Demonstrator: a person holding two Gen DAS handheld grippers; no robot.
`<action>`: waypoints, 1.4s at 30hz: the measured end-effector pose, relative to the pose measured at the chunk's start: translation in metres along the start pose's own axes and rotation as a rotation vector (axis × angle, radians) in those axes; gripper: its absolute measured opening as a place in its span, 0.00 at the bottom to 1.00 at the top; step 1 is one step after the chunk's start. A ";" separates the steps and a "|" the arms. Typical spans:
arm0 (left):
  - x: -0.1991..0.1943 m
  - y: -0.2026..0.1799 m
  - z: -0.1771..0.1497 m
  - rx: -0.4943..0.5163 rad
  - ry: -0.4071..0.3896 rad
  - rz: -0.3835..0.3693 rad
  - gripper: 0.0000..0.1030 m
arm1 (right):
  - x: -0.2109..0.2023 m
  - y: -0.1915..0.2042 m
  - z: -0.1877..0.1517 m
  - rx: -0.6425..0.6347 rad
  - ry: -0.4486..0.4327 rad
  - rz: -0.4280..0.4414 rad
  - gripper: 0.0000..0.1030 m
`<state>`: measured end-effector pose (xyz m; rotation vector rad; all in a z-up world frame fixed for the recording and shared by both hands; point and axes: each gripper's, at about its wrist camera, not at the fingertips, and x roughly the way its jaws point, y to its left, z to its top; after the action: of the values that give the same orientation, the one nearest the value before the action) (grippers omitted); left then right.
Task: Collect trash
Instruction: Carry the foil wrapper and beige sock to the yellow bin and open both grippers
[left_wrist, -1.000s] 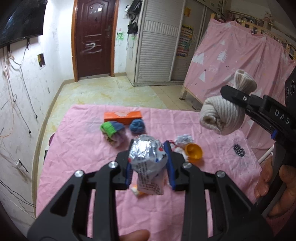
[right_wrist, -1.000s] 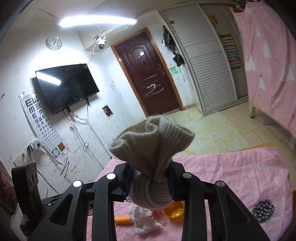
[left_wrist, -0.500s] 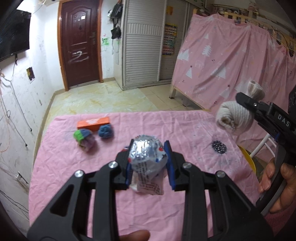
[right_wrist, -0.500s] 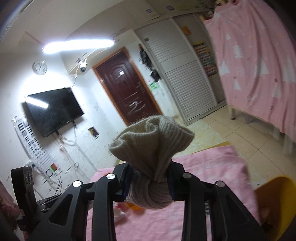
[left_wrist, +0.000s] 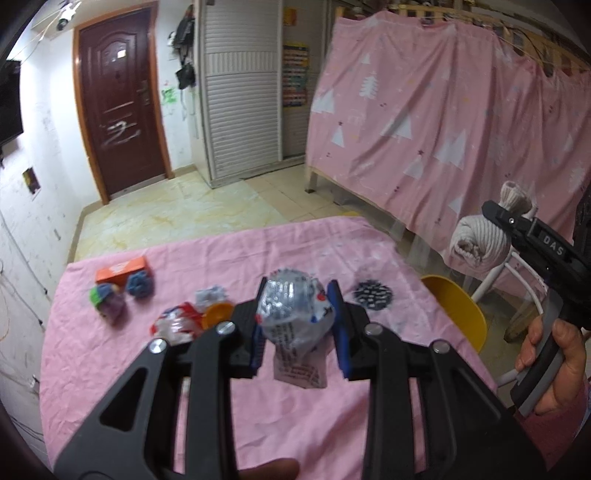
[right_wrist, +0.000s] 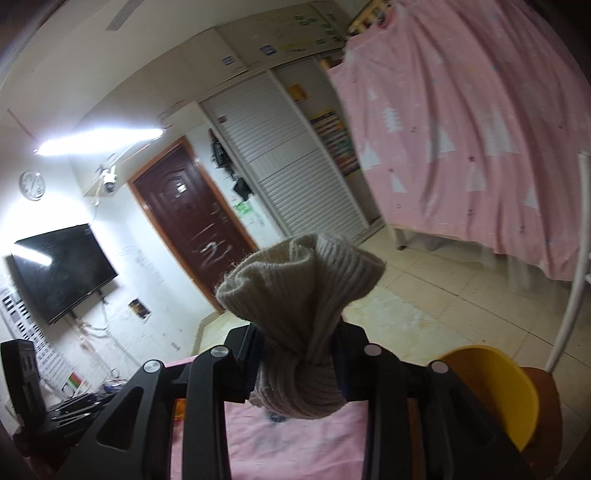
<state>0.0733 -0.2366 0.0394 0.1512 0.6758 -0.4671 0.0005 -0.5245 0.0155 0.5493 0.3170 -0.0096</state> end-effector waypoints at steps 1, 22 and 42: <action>0.001 -0.006 0.001 0.010 0.002 -0.004 0.28 | -0.002 -0.007 0.000 0.007 -0.001 -0.006 0.25; 0.029 -0.103 0.020 0.135 0.025 -0.079 0.28 | 0.007 -0.074 -0.008 0.072 0.028 -0.112 0.58; 0.073 -0.177 0.044 0.160 0.011 -0.157 0.72 | -0.022 -0.120 0.000 0.195 -0.062 -0.147 0.64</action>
<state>0.0658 -0.4326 0.0302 0.2524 0.6634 -0.6718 -0.0315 -0.6291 -0.0392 0.7166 0.2967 -0.2016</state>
